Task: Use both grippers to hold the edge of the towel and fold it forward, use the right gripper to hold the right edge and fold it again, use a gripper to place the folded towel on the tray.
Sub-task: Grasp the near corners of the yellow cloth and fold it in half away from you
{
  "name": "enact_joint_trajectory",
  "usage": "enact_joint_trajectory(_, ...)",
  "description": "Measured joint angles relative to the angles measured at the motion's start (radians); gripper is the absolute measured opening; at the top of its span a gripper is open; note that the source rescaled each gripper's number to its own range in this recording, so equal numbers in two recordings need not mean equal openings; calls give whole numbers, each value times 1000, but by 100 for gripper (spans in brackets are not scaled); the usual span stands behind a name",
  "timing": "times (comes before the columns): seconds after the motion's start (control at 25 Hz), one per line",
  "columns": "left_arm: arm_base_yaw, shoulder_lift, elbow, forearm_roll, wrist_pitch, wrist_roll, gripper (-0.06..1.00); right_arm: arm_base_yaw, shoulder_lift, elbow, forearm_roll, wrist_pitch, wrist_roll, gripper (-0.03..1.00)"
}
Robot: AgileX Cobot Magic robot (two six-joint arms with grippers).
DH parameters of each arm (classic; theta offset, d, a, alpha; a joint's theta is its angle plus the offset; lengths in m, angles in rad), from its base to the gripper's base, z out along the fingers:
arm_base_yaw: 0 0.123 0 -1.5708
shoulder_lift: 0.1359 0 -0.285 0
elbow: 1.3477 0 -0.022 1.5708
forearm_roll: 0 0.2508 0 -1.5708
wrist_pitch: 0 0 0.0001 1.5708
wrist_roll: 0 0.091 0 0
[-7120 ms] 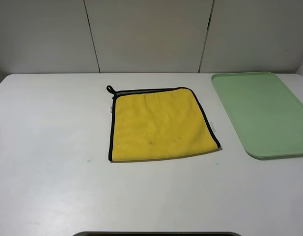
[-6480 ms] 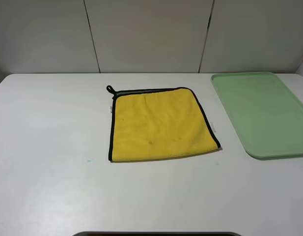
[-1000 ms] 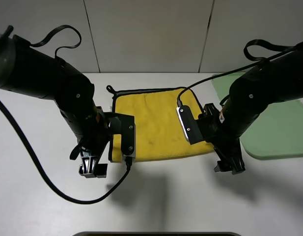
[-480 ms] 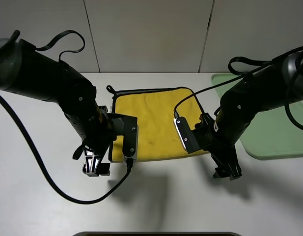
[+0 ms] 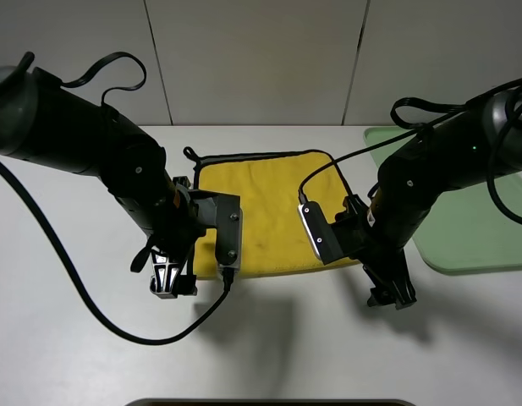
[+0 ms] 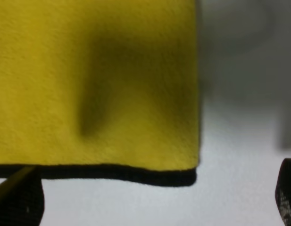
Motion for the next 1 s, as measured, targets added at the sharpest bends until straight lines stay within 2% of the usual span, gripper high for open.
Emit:
enact_joint_trajectory(0.16, 0, 0, 0, -8, -21, 0, 98, 0, 1, 0, 0, 0, 0, 100)
enact_joint_trajectory(0.4, -1, 39, -31, -62, -35, 1, 97, 0, 1, 0, 0, 0, -1, 100)
enact_joint_trajectory(0.76, -82, 137, -124, -93, 22, 9, 95, 0, 1, 0, 3, 1, -1, 100)
enact_joint_trajectory(1.0, -91, 152, -128, -103, 92, 9, 95, 0, 1, 0, 4, 1, -2, 100)
